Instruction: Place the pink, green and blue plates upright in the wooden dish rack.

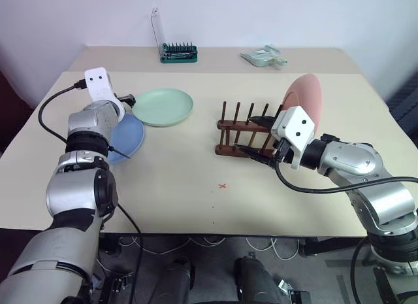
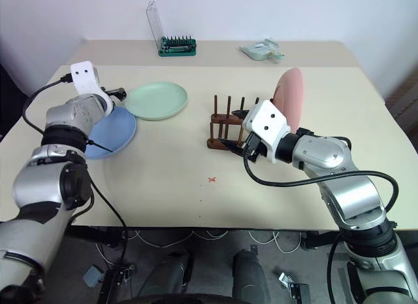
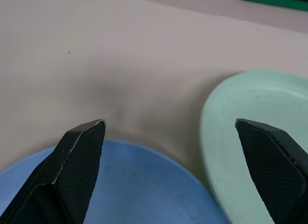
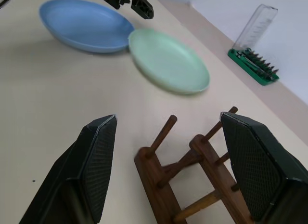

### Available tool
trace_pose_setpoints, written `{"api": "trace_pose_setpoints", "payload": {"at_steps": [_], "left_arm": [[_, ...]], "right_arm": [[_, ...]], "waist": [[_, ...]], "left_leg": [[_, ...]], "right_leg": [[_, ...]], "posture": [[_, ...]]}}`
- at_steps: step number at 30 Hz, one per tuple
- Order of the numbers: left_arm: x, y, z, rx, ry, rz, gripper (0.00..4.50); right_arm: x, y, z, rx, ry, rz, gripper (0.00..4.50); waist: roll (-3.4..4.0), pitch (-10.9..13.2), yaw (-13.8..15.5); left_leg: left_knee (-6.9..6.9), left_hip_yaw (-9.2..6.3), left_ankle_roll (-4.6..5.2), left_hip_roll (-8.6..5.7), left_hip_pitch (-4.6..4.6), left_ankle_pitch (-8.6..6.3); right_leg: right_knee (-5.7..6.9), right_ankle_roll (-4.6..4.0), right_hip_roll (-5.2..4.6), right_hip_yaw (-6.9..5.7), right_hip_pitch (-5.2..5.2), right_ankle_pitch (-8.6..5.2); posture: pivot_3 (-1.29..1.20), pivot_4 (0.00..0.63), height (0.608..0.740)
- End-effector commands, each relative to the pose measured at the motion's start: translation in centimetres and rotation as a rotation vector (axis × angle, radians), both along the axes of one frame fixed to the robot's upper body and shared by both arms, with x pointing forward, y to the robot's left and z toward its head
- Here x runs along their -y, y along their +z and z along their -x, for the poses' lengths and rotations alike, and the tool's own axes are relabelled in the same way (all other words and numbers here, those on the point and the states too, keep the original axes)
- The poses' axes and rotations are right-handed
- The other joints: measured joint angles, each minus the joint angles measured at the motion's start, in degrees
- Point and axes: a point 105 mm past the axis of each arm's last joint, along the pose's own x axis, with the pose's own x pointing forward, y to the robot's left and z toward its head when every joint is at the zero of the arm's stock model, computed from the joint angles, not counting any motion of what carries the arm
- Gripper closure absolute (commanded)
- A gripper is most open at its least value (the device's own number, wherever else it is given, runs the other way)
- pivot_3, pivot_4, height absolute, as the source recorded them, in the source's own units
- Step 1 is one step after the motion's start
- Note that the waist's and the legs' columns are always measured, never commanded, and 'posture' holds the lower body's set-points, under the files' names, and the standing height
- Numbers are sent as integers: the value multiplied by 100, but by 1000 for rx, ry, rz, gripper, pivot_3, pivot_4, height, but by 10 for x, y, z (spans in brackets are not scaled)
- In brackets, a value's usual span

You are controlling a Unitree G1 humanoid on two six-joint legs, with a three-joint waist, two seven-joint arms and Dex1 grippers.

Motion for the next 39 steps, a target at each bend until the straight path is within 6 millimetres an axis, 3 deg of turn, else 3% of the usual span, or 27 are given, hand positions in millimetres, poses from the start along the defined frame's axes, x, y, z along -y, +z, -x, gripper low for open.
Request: {"api": "trace_pose_setpoints", "payload": {"at_steps": [1, 9, 19, 26, 30, 39], "left_arm": [[6, 14, -5, 46, -32, 7, 72], [17, 5, -7, 15, -65, 7, 72], [54, -9, -9, -34, -209, 45, 72], [65, -24, -7, -86, -232, 67, 72], [81, -27, -6, -104, -293, 66, 72], [96, -22, -3, -107, -307, 128, 72]], "right_arm": [[2, 10, 2, 53, -7, -17, 991], [6, 8, 2, 54, -25, -17, 991], [7, 7, 3, 58, -30, -16, 991], [7, 7, 3, 59, -34, -17, 991], [8, 6, 3, 58, -37, -19, 991], [6, 4, 3, 54, -30, -19, 991]], "waist": [[-1, 0, -15], [-2, 1, -34], [-2, 1, -23], [-2, 1, -45], [-2, 1, -30], [-2, 1, -42]], "left_leg": [[0, 0, -1, 0, 0, 1], [0, 0, 0, 2, 0, 1], [2, 1, 0, 1, 0, 1], [2, 1, -1, 2, 1, 1], [4, 2, -1, 2, 1, 1], [5, 2, -1, 3, 1, 1]], "right_leg": [[2, 0, 0, 0, -1, 0], [10, 0, 1, 0, -7, 0], [10, 0, 0, 0, -5, 0], [15, 0, 1, 0, -7, 0], [14, 0, 0, 0, -6, 0], [19, 0, 1, 1, -9, 0]], "posture": [[0, 150, 740], [0, 150, 740], [0, 150, 740], [0, 150, 740], [0, 150, 740], [0, 150, 740]]}}
